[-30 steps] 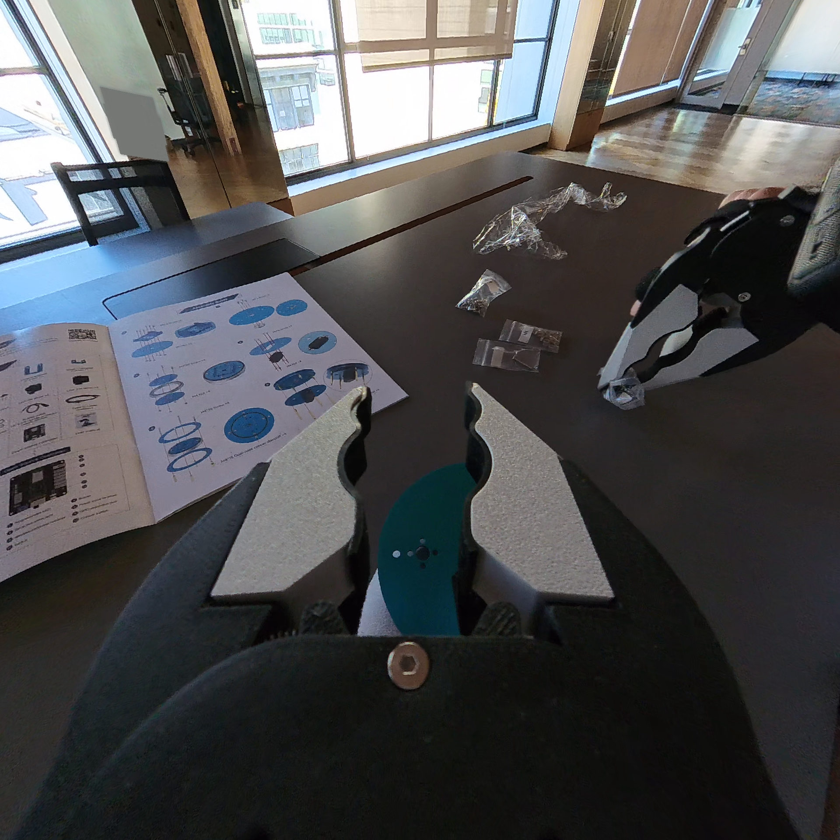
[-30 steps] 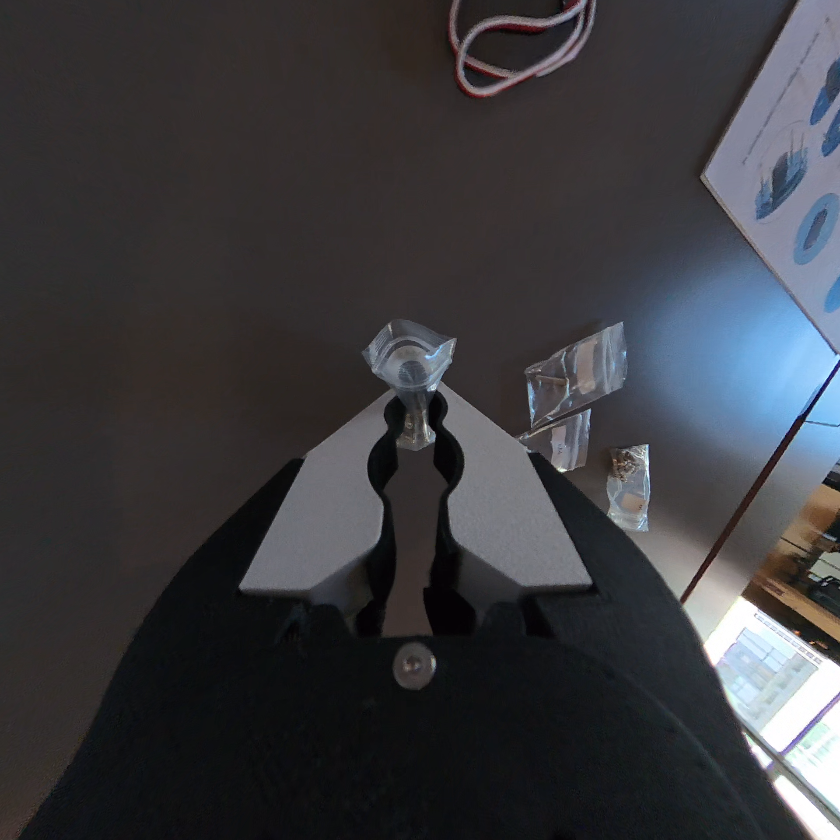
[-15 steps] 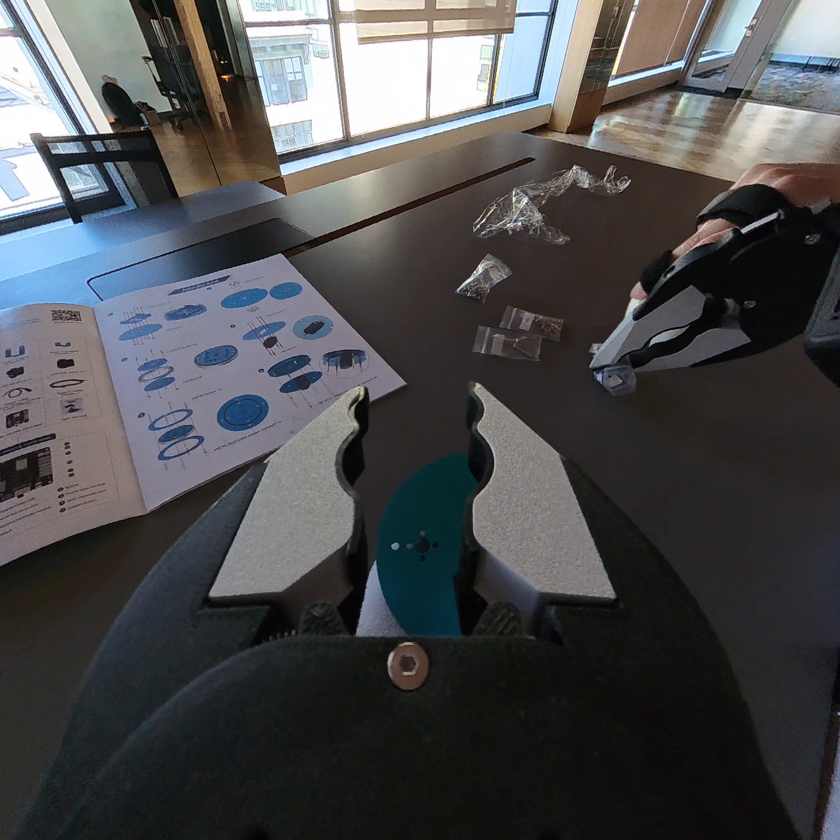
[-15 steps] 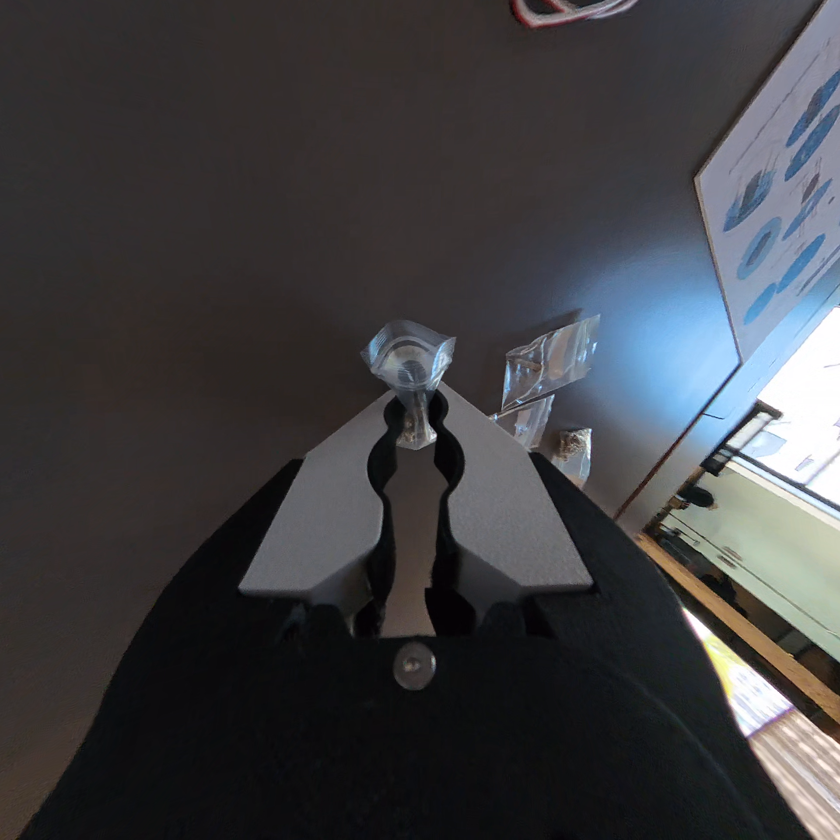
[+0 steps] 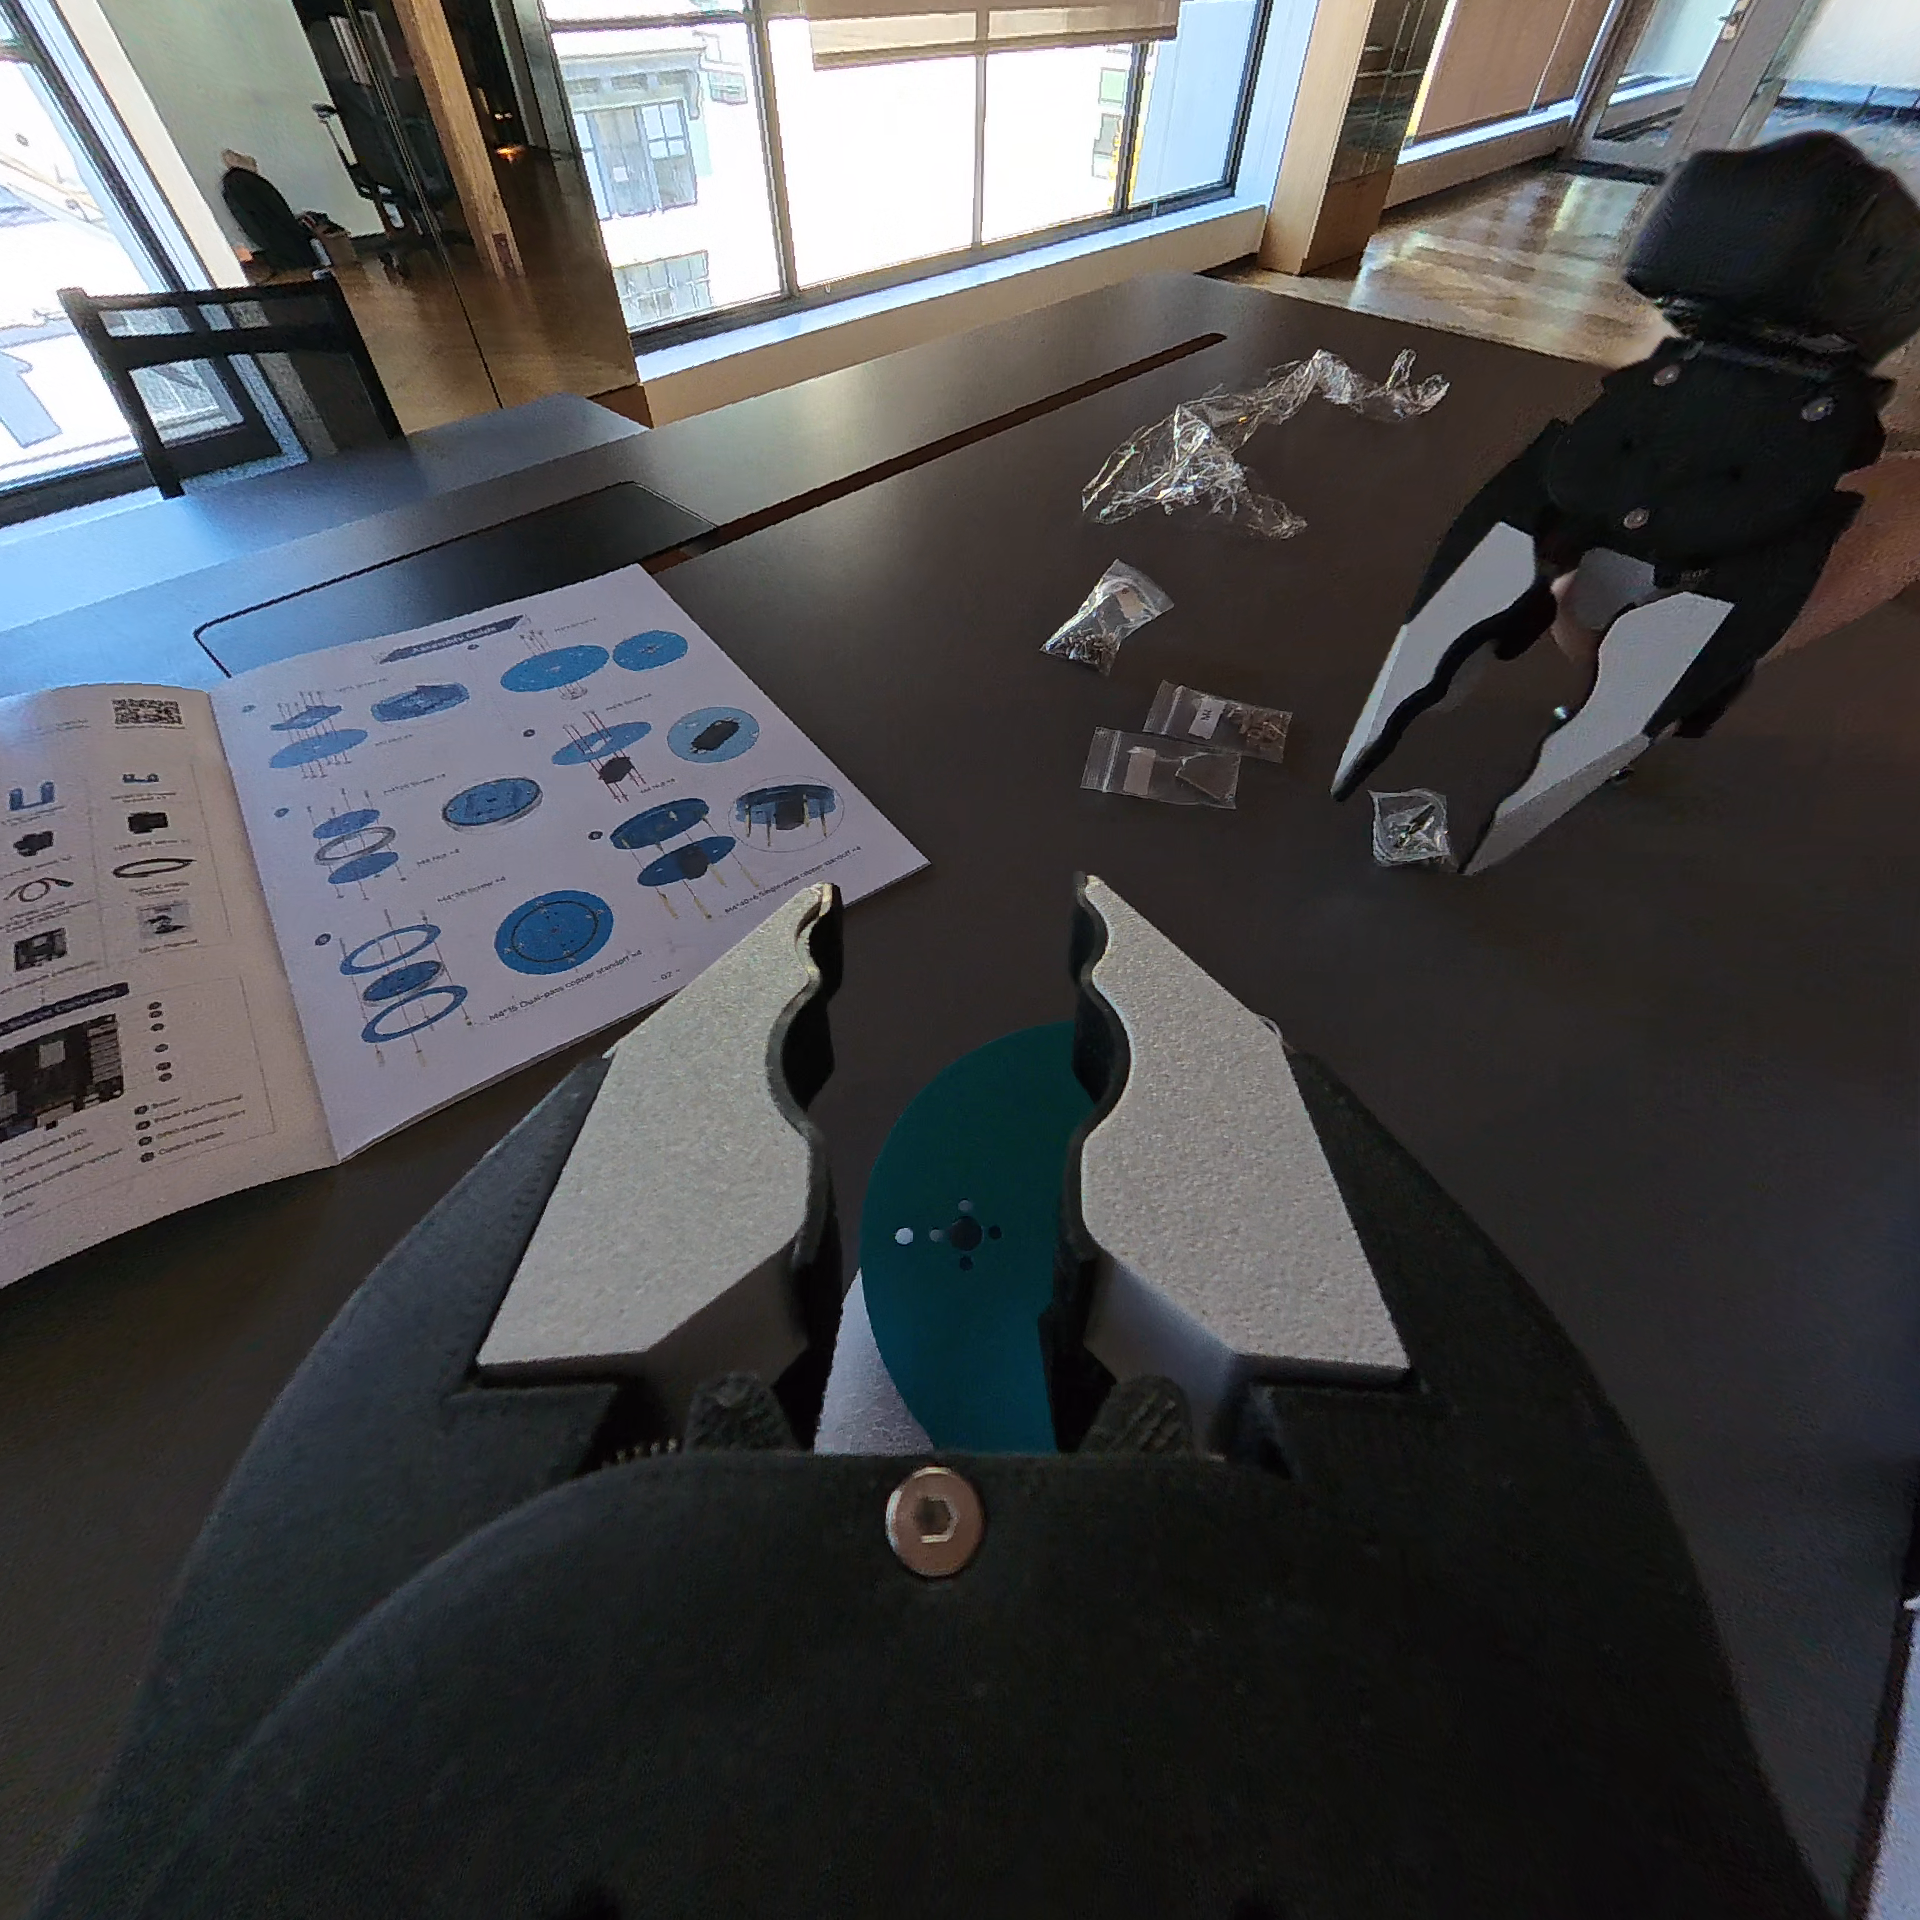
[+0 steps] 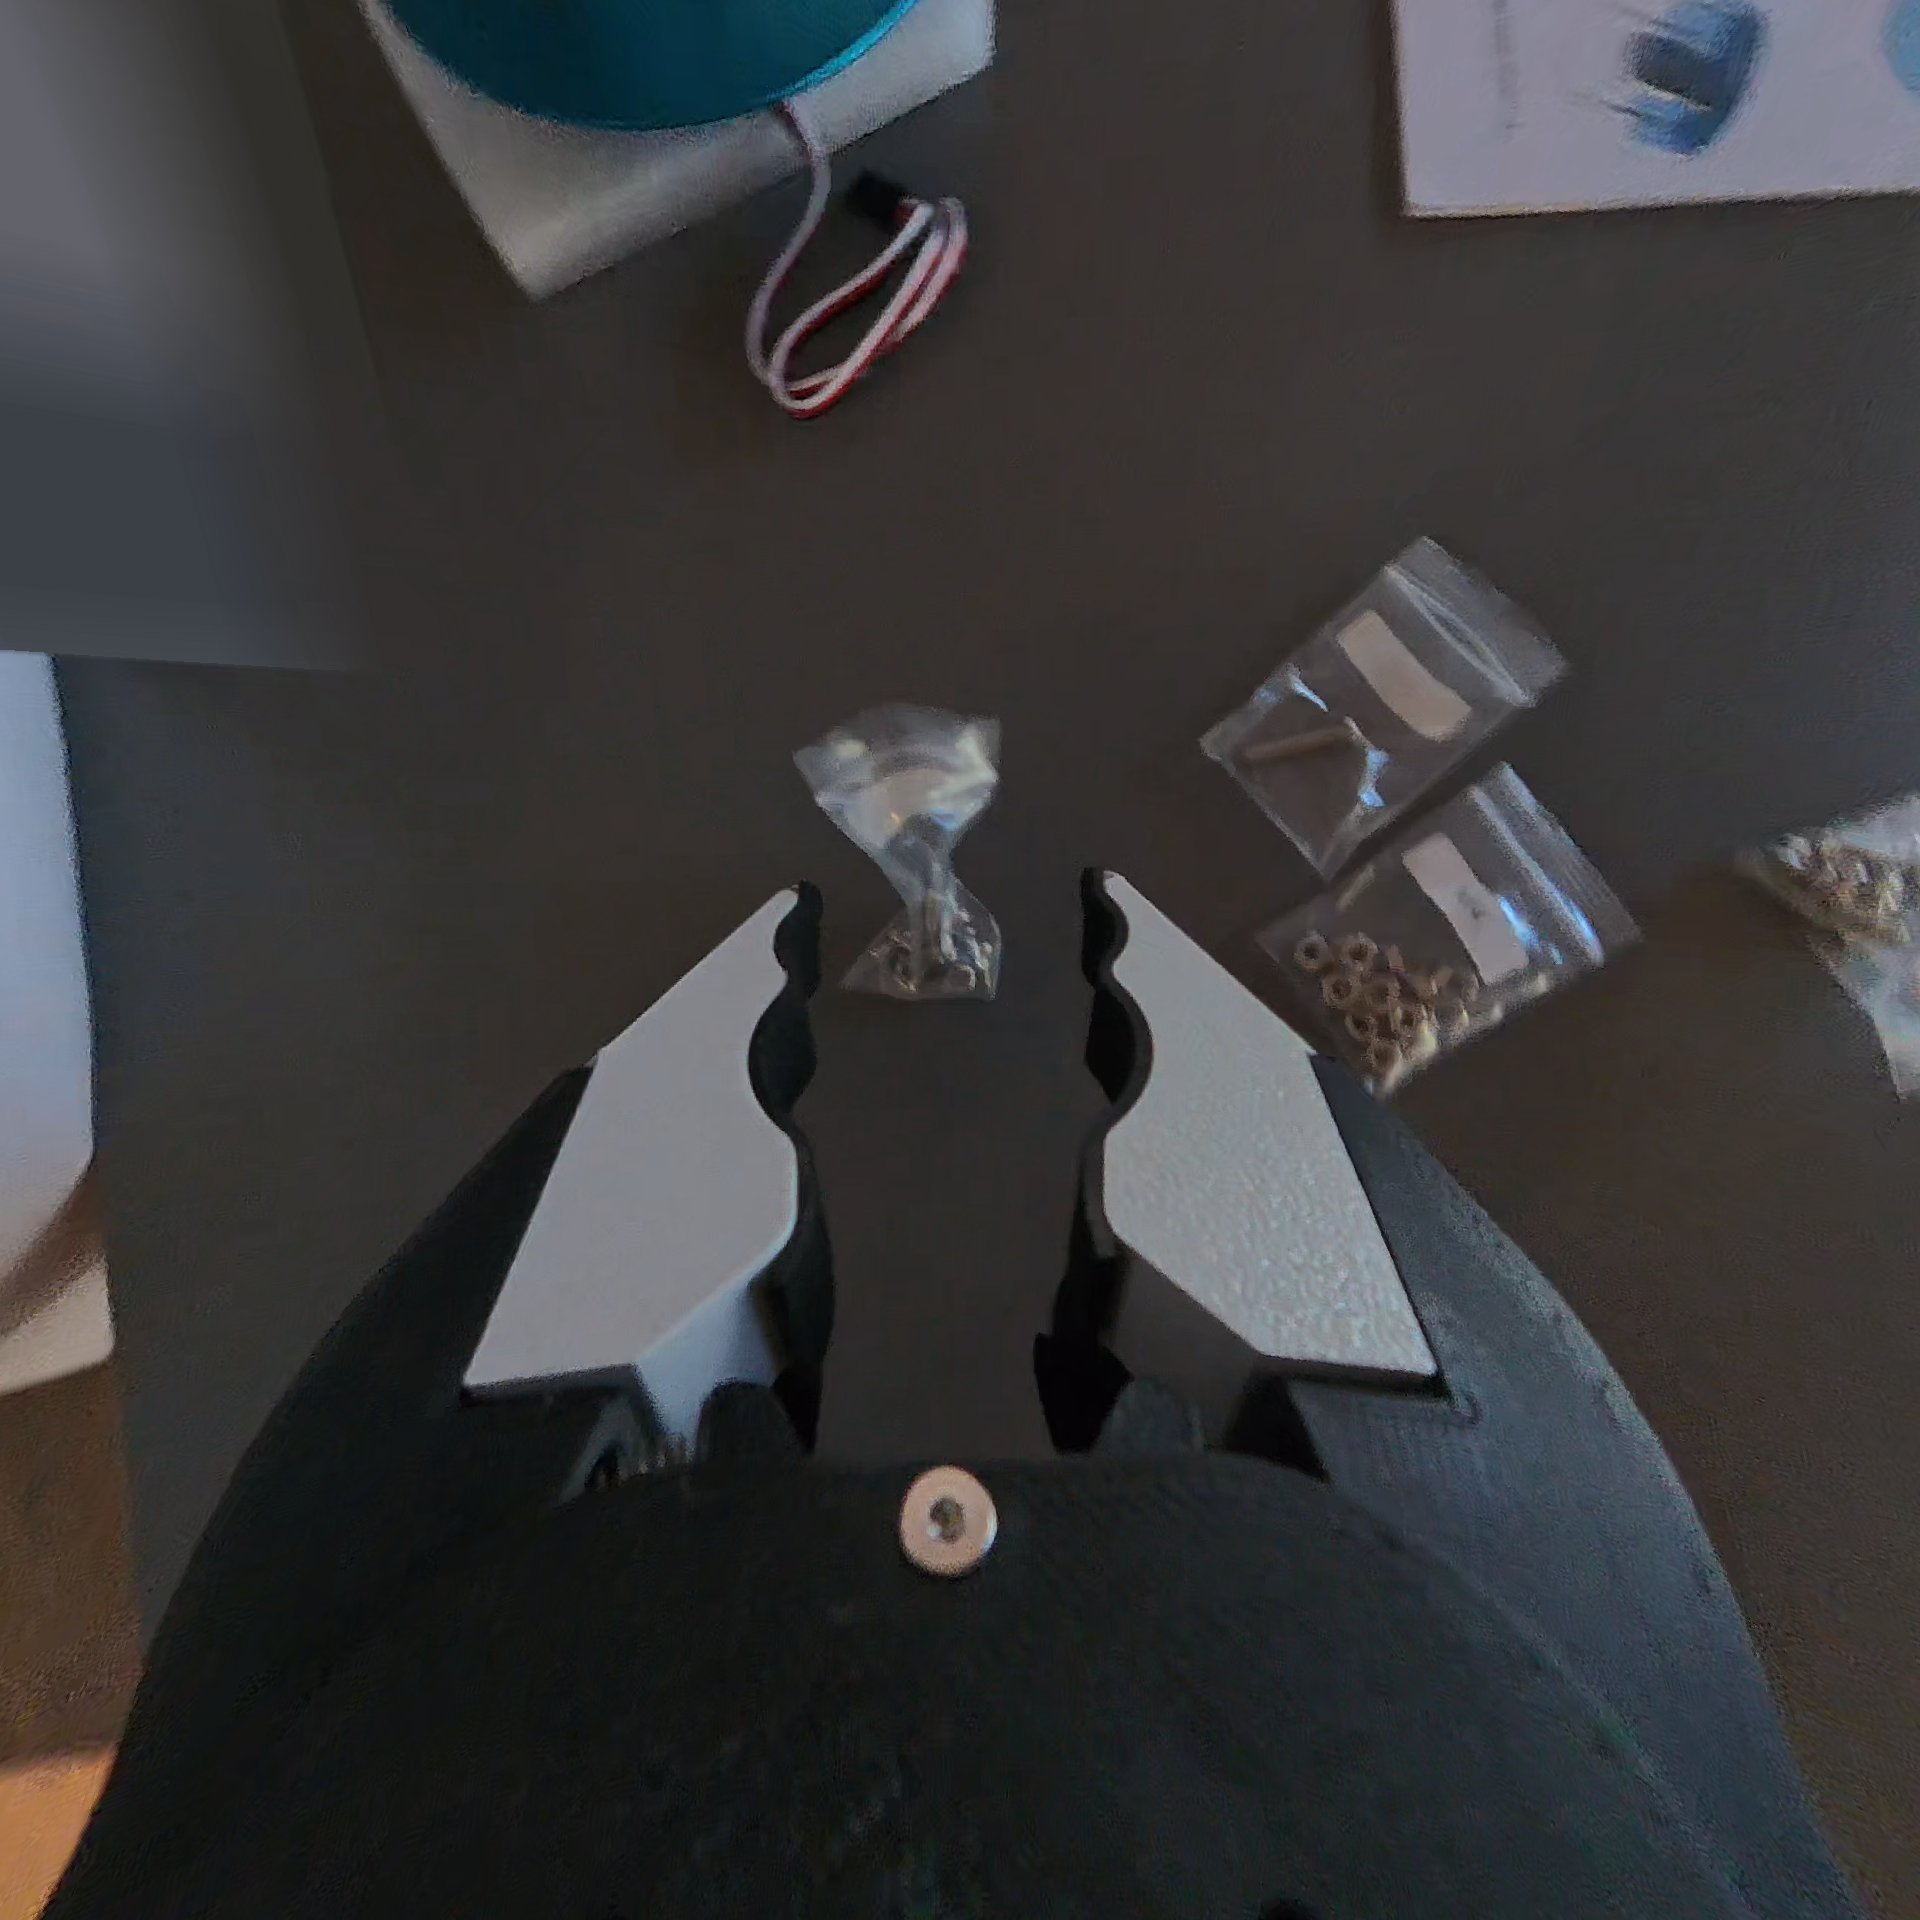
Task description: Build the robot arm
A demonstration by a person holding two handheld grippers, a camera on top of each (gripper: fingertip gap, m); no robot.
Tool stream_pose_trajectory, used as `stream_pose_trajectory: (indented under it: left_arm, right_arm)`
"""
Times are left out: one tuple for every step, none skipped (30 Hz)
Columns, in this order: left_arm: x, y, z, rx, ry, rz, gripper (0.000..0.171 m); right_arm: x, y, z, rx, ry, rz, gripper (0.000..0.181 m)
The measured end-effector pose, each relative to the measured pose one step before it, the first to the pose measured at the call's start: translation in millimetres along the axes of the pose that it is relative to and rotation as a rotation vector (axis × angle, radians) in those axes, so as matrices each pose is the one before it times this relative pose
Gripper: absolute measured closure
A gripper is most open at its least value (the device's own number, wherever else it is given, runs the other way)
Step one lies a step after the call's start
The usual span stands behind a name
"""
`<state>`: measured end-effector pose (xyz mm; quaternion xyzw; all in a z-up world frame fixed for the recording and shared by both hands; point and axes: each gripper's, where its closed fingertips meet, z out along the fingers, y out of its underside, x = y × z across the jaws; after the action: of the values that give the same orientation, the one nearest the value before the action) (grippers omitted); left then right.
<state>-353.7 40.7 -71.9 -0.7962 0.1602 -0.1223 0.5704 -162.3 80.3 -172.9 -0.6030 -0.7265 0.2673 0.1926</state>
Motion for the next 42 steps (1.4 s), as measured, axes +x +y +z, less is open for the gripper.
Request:
stream_pose_trajectory:
  left_arm:
    - [-0.04,0.00,0.04,-0.00014,0.0005,-0.0003,0.128]
    - [-0.06,-0.04,0.14,0.00080,0.0004,-0.0004,0.128]
    - [-0.15,0.08,0.30,0.00020,0.0002,-0.0004,0.129]
    - [-0.12,0.53,0.63,-0.00192,0.0006,-0.0012,0.129]
    - [0.08,1.00,0.84,-0.00472,0.0013,-0.0017,0.129]
    - [-0.07,0.80,0.75,-0.00373,0.0007,-0.0016,0.129]
    - [0.33,0.56,0.64,-0.00221,0.0017,-0.0011,0.129]
    - [0.46,0.71,0.63,-0.00344,0.0018,0.0000,0.129]
    - [0.24,0.79,0.66,-0.00419,0.0000,0.0021,0.129]
    - [0.19,0.51,0.42,-0.00288,-0.0007,0.0032,0.129]
    - [0.35,0.39,0.37,-0.00265,0.0005,0.0021,0.129]
    - [0.49,0.35,0.35,-0.00231,0.0017,0.0011,0.129]
    - [0.34,0.27,0.01,-0.00147,0.0012,0.0001,0.129]
    - [0.65,-0.10,-0.08,0.00022,0.0023,0.0003,0.129]
    - [0.89,-0.49,-0.29,0.00248,0.0028,0.0017,0.129]
    - [0.66,-0.26,-0.07,0.00164,0.0015,0.0024,0.129]
    - [0.36,0.62,0.24,-0.00245,0.0007,0.0021,0.129]
    - [0.14,1.07,0.51,-0.00638,0.0002,0.0008,0.129]
    - [0.38,0.84,0.47,-0.00609,0.0017,0.0003,0.128]
    - [0.72,0.20,0.21,-0.00150,0.0026,0.0008,0.129]
    - [0.83,-0.28,0.03,0.00244,0.0025,0.0019,0.129]
    - [0.50,0.43,0.28,-0.00090,0.0015,0.0022,0.129]
    - [0.05,1.23,0.42,-0.00657,0.0003,0.0013,0.129]
    - [0.66,1.32,0.63,-0.00823,0.0038,0.0004,0.129]
    - [2.73,1.05,0.80,-0.00739,0.0149,0.0014,0.130]
    - [7.52,0.96,1.60,-0.00768,0.0391,0.0063,0.132]
    - [11.17,1.17,2.81,-0.01000,0.0543,0.0088,0.133]
    - [11.03,1.01,4.26,-0.01251,0.0480,0.0093,0.132]
    - [11.12,1.35,5.65,-0.01816,0.0428,0.0232,0.132]
    - [10.80,3.29,6.66,-0.03751,0.0361,0.0390,0.132]
    - [6.51,3.72,7.25,-0.04786,0.0072,0.0437,0.132]
    - [4.48,2.21,7.13,-0.04530,-0.0050,0.0445,0.130]
    - [6.65,0.16,6.79,-0.03241,0.0119,0.0376,0.130]
    - [6.64,-2.03,6.45,-0.01483,0.0213,0.0193,0.133]
    - [4.11,-2.91,6.24,-0.00466,0.0153,-0.0029,0.136]
    - [2.45,-2.07,6.06,-0.00559,0.0140,-0.0096,0.140]
    - [1.71,-1.68,5.38,-0.00446,0.0164,-0.0080,0.142]
    - [0.55,-2.30,4.23,0.00360,0.0151,-0.0197,0.143]
    - [1.03,-2.70,2.79,0.01145,0.0220,-0.0287,0.144]
    - [1.69,-2.33,2.10,0.01214,0.0271,-0.0277,0.147]
    - [2.32,-2.04,1.42,0.01268,0.0283,-0.0269,0.148]
    - [1.76,-0.96,1.15,0.00771,0.0177,-0.0213,0.149]
  right_arm:
    - [3.05,5.22,0.40,0.0218,0.0338,0.0256,0.132]
    - [0.52,6.29,0.55,0.0060,0.0201,0.0110,0.138]
    - [0.09,3.50,0.02,0.0104,0.0182,0.0047,0.141]
    - [-1.93,-1.44,-0.93,0.0296,0.0033,0.0057,0.152]
    - [-1.12,1.11,0.14,0.0040,0.0038,0.0029,0.156]
    - [-0.72,0.07,-0.08,0.0026,0.0004,0.0103,0.158]
    - [-1.57,0.39,-0.16,-0.0085,-0.0084,0.0083,0.159]
    - [-1.53,-0.14,-0.17,-0.0131,-0.0025,-0.0049,0.160]
    - [-0.37,-1.73,-0.59,-0.0167,0.0165,-0.0190,0.161]
    - [-0.69,-3.67,-1.26,-0.0193,0.0306,-0.0389,0.161]
    - [-0.91,-3.39,-1.89,-0.0319,0.0388,-0.0632,0.161]
    - [2.80,-0.10,-1.74,-0.0533,0.0618,-0.0832,0.162]
    - [6.82,4.35,-0.93,-0.0716,0.0753,-0.0943,0.162]
    - [6.34,5.40,0.49,-0.0630,0.0608,-0.0821,0.162]
    - [3.32,5.13,1.32,-0.0592,0.0378,-0.0623,0.162]
    - [0.19,2.86,0.28,-0.0553,0.0244,-0.0618,0.162]
    - [1.36,0.17,-1.25,-0.0426,0.0341,-0.0736,0.162]
    - [3.26,0.19,-1.01,-0.0273,0.0397,-0.0730,0.163]
    - [4.19,2.37,0.78,-0.0224,0.0267,-0.0392,0.163]
    - [0.74,3.69,1.59,-0.0302,-0.0088,0.0001,0.163]
    - [-1.83,0.80,0.22,-0.0246,-0.0194,-0.0016,0.162]
    - [-0.06,-3.05,-1.58,-0.0002,0.0048,-0.0287,0.163]
    - [2.80,-4.19,-1.18,0.0239,0.0238,-0.0328,0.163]
    - [2.43,-0.79,0.39,0.0126,0.0079,0.0000,0.163]
    - [-1.33,0.36,0.41,-0.0082,-0.0255,0.0253,0.163]
    - [-1.90,-3.87,-1.28,0.0089,-0.0239,0.0206,0.163]
    - [0.87,-7.56,-2.61,0.0319,0.0014,0.0080,0.163]
    - [0.93,-7.00,-2.26,0.0326,0.0003,0.0073,0.163]
    - [0.70,-5.18,-1.41,0.0240,-0.0076,0.0194,0.163]
    - [0.95,-3.90,-1.11,0.0186,-0.0068,0.0216,0.163]
    - [1.20,-3.34,-1.22,0.0135,0.0002,0.0126,0.163]
    - [0.92,-3.47,-1.86,0.0117,0.0031,0.0040,0.163]
    - [1.68,-3.45,-2.22,0.0109,0.0081,0.0064,0.163]
    - [1.56,-3.18,-2.15,0.0112,0.0040,0.0096,0.163]
    - [0.43,-3.25,-2.20,0.0149,-0.0037,0.0088,0.163]
    - [0.90,-3.34,-2.11,0.0179,-0.0013,0.0090,0.163]
    - [1.69,-2.60,-1.94,0.0131,0.0058,0.0069,0.163]
    - [1.48,-1.50,-1.58,0.0056,0.0067,0.0013,0.163]
    - [1.64,-0.78,-1.26,0.0008,0.0099,-0.0012,0.163]
    - [1.52,-0.84,-1.04,0.0017,0.0101,-0.0005,0.163]
    - [0.45,-1.08,-0.95,0.0035,0.0029,0.0025,0.163]
    - [0.05,-1.55,-0.96,0.0061,0.0006,0.0040,0.163]
